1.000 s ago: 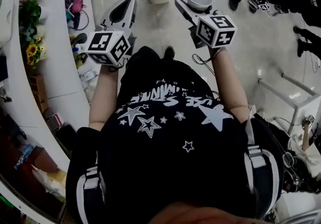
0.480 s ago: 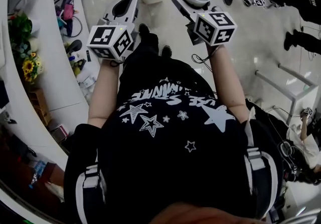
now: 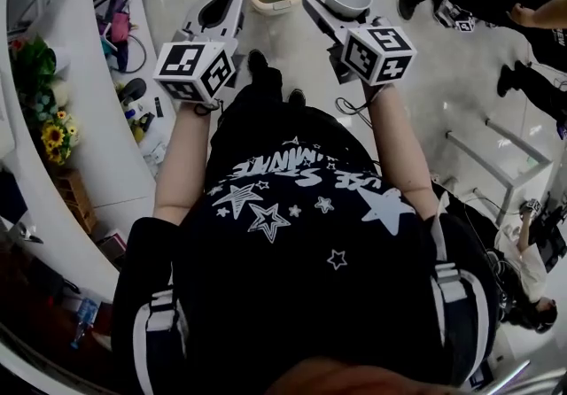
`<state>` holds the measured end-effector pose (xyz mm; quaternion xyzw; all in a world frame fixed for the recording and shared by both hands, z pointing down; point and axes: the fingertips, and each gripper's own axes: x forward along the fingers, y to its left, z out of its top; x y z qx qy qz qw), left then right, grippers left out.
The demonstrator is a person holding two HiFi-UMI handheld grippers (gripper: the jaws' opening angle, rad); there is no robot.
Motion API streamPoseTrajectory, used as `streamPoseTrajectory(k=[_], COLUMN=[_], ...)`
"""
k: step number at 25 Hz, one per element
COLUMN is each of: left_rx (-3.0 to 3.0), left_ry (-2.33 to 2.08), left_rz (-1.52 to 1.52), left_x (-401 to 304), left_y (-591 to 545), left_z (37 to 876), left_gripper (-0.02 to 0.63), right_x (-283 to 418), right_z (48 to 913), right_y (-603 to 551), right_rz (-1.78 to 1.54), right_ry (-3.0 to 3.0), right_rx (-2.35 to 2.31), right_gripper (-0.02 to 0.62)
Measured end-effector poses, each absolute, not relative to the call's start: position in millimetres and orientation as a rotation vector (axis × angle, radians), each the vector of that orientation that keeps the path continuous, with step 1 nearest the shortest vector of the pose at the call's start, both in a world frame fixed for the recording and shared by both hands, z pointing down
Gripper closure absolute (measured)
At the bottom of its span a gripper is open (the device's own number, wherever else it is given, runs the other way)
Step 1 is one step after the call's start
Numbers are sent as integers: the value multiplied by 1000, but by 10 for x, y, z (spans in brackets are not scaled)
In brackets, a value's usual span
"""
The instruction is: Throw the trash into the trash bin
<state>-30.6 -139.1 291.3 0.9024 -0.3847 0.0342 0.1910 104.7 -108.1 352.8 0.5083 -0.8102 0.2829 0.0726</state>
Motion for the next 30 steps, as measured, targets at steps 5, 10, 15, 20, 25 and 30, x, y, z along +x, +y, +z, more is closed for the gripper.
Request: streamPoseTrajectory(k=[5, 10, 15, 20, 25, 30], left_rx=[2514, 2512, 2503, 2472, 2444, 2395], left_ry=[-1046, -991, -978, -987, -1031, -1094], left_rz=[103, 92, 105, 129, 172, 199], left_x=[-460, -550, -577, -533, -433, -376], left_y=[-1688, -1875, -2074, -2200, -2297, -2399], left_z=[3037, 3108, 3171, 3268, 3421, 3631], left_gripper=[594, 595, 595, 594, 595, 594], right_x=[879, 700, 560, 572, 705, 738], right_z=[3589, 3703, 3784, 3788, 3905, 4137], right_y=[-1364, -1466, -1613, -1806, -2052, -2256], right_rz=[879, 898, 920, 920, 913, 914], right_ry=[-2405, -2351, -2329, -2334, -2360, -2388], right_rx=[1528, 1509, 1483, 1448, 1396, 1286], right_gripper=[279, 278, 278, 278, 278, 278])
